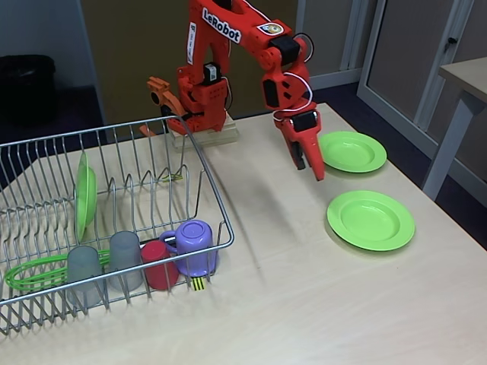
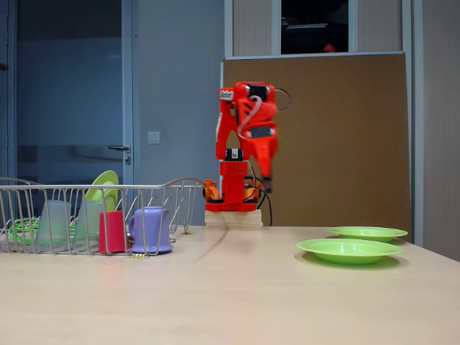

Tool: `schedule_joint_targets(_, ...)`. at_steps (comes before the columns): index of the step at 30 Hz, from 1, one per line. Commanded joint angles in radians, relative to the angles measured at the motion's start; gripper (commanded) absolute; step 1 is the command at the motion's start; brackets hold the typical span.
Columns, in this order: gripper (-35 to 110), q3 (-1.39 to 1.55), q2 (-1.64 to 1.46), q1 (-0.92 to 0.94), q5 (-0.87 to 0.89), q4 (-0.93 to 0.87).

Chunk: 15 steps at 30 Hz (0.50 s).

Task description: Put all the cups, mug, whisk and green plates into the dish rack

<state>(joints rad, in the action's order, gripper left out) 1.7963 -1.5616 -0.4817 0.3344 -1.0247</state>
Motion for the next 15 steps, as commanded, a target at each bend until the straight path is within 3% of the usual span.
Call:
schedule_joint_targets(1, 41, -0.011, 0.072, -0.106, 0.058, 0.077)
schedule_joint_targets(15, 45, -0.27, 0.446, -0.201, 0.086, 0.164)
